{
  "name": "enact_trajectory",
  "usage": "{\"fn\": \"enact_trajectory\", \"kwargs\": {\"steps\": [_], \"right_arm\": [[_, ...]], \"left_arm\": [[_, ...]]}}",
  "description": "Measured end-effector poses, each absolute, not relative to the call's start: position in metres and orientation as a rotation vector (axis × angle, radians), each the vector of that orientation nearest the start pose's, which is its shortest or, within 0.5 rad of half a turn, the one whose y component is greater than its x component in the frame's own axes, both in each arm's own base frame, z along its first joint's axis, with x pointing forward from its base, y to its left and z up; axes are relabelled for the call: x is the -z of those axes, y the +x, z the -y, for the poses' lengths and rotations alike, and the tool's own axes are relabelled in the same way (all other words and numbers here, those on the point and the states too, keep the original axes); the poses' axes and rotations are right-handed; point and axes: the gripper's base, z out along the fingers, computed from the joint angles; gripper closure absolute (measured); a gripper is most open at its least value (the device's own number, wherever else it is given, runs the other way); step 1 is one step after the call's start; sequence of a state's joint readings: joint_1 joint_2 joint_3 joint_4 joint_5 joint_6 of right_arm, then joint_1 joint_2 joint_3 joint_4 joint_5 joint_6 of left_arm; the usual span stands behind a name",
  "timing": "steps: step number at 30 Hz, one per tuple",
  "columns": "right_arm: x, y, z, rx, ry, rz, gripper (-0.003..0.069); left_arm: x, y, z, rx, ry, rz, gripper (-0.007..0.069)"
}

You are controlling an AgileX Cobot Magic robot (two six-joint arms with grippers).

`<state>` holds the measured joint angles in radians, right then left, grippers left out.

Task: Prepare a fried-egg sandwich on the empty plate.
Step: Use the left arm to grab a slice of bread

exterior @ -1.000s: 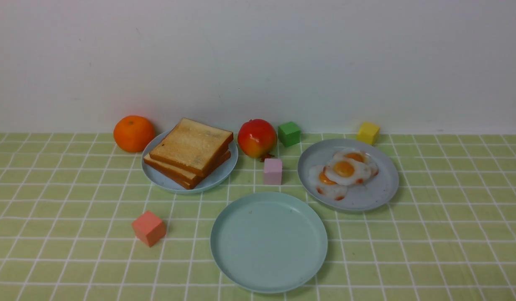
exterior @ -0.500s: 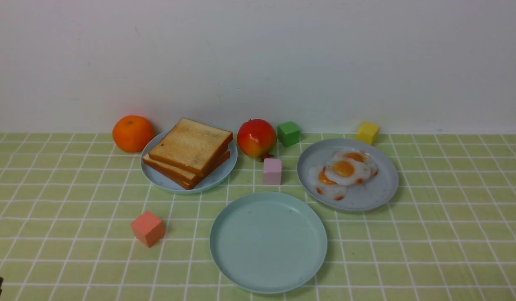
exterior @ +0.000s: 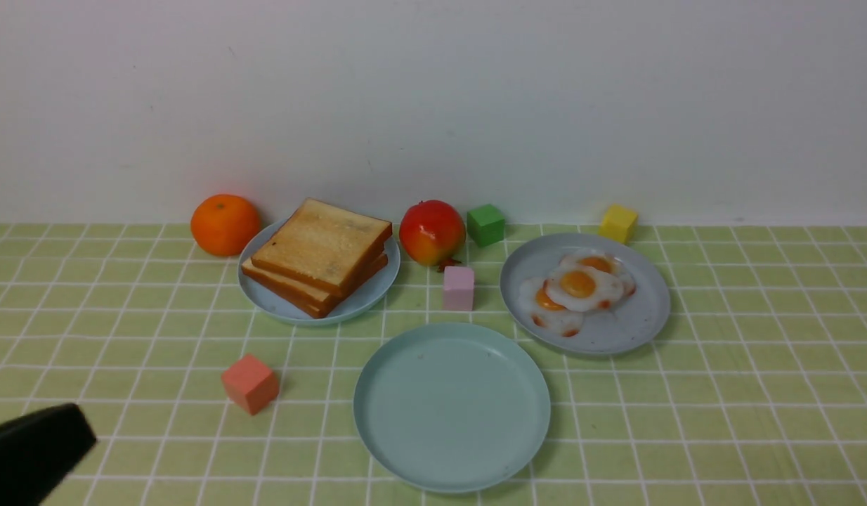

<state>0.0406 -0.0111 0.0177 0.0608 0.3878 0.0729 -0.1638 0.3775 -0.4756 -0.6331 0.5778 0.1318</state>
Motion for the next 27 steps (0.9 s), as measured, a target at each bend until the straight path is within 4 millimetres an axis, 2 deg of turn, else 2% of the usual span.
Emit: {"fn": "enact_trajectory", "kwargs": {"steps": [3,4,5,9,12,14,15,16,19,24,27], "right_arm": [[-0.173,0.052,-0.004,-0.138,0.067,-1.878,0.0418],[-0.173,0.052,-0.004,-0.138,0.067,-1.878,0.0418],[-0.173,0.052,-0.004,-0.138,0.067,-1.878,0.0418],[-0.173,0.052,-0.004,-0.139,0.068,-1.878,0.0418],[-0.174,0.052,-0.005,-0.194,0.115,-1.866,0.0418],[-0.176,0.053,-0.009,-0.377,0.276,-1.814,0.0418],[-0.176,0.053,-0.009,-0.388,0.284,-1.808,0.0418],[-0.181,0.054,-0.010,-0.504,0.386,-1.749,0.0418],[-0.190,0.056,-0.010,-0.651,0.520,-1.621,0.0418],[-0.197,0.055,-0.010,-0.730,0.575,-1.582,0.0418],[-0.215,0.050,-0.016,-0.744,0.510,-1.636,0.0418]], "left_arm": [[-0.314,0.092,0.049,0.657,0.098,-2.106,0.0470],[-0.314,0.093,0.049,0.659,0.100,-2.117,0.0470],[-0.317,0.104,0.051,0.637,0.128,-2.188,0.0470],[-0.324,0.128,0.058,0.614,0.186,-2.281,0.0473],[-0.325,0.132,0.064,0.592,0.260,-2.299,0.0498],[-0.322,0.134,0.072,0.578,0.355,-2.321,0.0564],[-0.321,0.135,0.073,0.577,0.361,-2.327,0.0577],[-0.317,0.137,0.078,0.579,0.395,-2.351,0.0626],[-0.308,0.145,0.085,0.588,0.401,-2.415,0.0638],[-0.292,0.161,0.090,0.543,0.414,-2.503,0.0638],[-0.284,0.173,0.092,0.502,0.421,-2.527,0.0638]]}}
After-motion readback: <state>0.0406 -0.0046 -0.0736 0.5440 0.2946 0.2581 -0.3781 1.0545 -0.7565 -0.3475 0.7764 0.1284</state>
